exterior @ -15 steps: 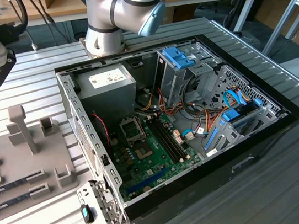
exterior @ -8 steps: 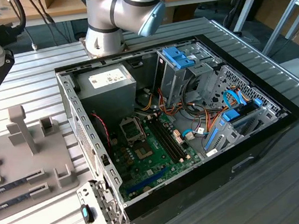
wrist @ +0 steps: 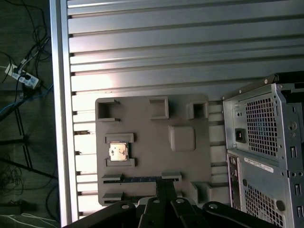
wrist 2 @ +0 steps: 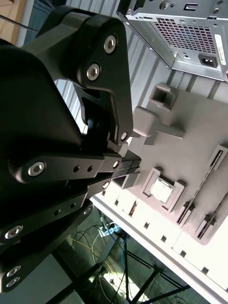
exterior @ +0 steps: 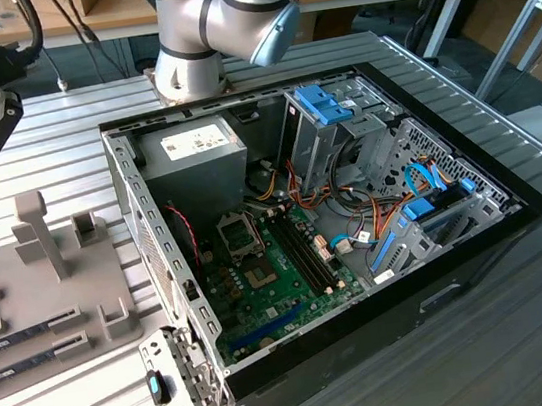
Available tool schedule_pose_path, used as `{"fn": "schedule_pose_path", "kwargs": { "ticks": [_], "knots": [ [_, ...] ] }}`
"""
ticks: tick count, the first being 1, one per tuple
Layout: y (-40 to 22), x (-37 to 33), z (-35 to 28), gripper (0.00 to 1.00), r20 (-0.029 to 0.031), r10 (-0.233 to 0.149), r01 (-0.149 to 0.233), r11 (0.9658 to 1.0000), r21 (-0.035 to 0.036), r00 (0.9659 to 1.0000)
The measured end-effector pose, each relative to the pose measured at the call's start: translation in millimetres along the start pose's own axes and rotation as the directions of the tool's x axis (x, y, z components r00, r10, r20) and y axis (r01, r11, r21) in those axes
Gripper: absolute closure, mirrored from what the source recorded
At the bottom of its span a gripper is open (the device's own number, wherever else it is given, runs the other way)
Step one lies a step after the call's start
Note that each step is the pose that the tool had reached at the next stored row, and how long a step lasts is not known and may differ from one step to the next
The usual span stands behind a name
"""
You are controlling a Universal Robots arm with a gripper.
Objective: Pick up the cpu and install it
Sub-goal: 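Reach for the cpu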
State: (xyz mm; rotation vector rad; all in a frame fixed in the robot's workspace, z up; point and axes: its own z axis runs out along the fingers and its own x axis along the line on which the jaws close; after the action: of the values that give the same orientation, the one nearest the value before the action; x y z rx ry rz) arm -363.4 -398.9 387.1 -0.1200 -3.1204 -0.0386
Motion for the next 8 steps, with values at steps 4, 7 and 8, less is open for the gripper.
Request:
{"fn": "schedule_pose_path", "kwargs": {
  "ticks": [4,7,8],
  "knots": [
    [-0.1,1.6,0.2,0.89,0.0,0.0,0.0,1.0,0.0,1.0],
    [-0.2,2.4,0.3,0.89,0.0,0.0,0.0,1.0,0.0,1.0],
    [-0.2,2.7,0.3,0.89,0.0,0.0,0.0,1.0,0.0,1.0]
  ]
}}
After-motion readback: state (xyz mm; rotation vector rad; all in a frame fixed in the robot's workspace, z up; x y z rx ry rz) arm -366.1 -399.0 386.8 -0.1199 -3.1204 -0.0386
